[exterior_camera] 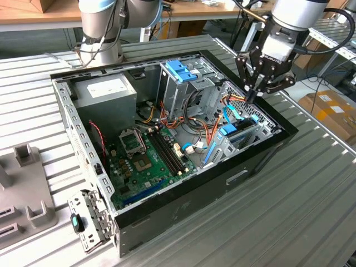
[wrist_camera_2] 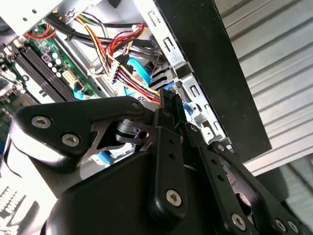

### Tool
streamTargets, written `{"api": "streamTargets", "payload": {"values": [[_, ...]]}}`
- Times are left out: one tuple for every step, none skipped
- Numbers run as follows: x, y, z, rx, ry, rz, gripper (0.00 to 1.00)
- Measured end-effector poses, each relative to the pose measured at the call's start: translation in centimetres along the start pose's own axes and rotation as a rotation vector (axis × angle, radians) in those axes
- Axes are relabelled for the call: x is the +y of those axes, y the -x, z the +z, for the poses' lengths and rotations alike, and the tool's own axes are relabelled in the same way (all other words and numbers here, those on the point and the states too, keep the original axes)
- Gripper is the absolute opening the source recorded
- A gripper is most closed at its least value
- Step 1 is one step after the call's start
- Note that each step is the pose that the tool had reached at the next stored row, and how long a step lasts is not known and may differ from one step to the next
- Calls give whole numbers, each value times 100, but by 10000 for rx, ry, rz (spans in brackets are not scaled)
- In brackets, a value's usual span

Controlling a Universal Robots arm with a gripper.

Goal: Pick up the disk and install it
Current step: 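Insert the second disk wire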

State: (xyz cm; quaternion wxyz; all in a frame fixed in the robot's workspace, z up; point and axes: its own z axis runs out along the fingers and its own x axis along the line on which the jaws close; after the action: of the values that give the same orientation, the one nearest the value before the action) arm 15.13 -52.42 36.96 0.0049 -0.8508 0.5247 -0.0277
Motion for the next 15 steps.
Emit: {"api": "streamTargets", "payload": {"values": [[0,0,5,11,12,304,16],[0,0,8,16,19,467,16],[0,0,11,22,26,636,16],[1,0,15,35,39,954,16],[1,0,15,42,48,1155,16],[1,0,16,42,48,1158,16],[1,0,16,42,48,1160,16],[0,0,16,42,48,1161,16],[1,0,16,41,48,1161,16],[1,0,16,42,48,1161,16],[1,0,16,42,48,1162,16],[1,0,16,41,48,1162,16],[1,0,16,42,48,1161,16],[1,0,16,42,48,1161,16],[1,0,16,42,48,1162,16]]}}
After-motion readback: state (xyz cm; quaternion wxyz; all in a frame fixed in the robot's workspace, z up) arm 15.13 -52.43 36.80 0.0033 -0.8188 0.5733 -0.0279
